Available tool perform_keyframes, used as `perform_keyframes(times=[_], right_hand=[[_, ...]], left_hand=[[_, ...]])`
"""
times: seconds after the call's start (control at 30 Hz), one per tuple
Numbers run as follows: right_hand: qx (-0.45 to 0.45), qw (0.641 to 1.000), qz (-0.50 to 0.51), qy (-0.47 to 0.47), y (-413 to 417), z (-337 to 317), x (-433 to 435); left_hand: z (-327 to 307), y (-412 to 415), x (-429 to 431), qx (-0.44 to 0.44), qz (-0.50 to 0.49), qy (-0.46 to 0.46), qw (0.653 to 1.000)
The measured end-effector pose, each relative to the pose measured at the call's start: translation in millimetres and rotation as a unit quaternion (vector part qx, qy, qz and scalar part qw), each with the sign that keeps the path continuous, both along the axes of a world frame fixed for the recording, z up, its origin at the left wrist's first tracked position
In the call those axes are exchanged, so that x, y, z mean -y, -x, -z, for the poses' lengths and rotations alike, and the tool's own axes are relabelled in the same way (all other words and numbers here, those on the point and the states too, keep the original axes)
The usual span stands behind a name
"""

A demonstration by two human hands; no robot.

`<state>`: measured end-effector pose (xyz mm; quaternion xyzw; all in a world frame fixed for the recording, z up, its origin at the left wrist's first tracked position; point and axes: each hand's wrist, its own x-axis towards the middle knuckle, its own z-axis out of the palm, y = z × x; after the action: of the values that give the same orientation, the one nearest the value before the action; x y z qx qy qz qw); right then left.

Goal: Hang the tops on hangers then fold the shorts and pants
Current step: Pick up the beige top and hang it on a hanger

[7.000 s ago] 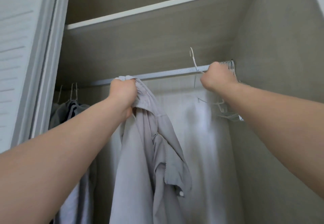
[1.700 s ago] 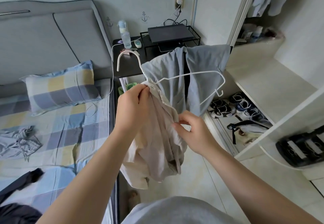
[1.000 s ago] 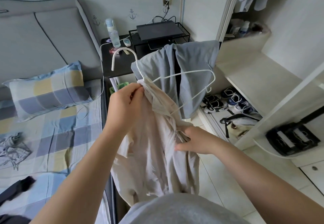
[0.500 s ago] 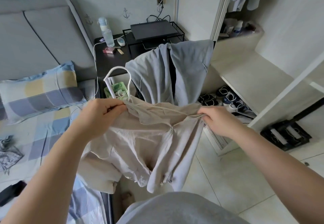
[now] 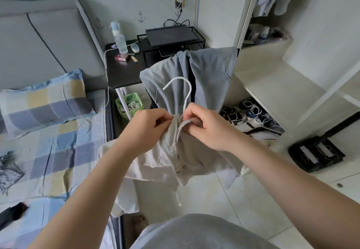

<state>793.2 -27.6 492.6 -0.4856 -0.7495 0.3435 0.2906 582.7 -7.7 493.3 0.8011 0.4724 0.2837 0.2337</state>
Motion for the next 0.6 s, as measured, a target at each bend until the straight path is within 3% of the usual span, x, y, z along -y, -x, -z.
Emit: perform_keyframes(times=[0.17, 0.37, 0.6], right_hand=[[-0.148, 0.983, -0.006, 0.105, -24.8, -6.9, -7.2], [-0.012, 0.998, 0.011, 0.067, -45.1, -11.3, -17.3], [0.078, 0.995, 0.013, 0.055, -33.9, -15.3, -17.6]], left_hand=[[-3.0, 24.9, -6.4, 0.015, -0.010, 0.001, 1.000], [0.8, 49.4, -18.1, 0.060, -0.110, 0.010, 0.992], [1.6, 33.4, -17.8, 0.081, -0.105, -0.012, 0.991]])
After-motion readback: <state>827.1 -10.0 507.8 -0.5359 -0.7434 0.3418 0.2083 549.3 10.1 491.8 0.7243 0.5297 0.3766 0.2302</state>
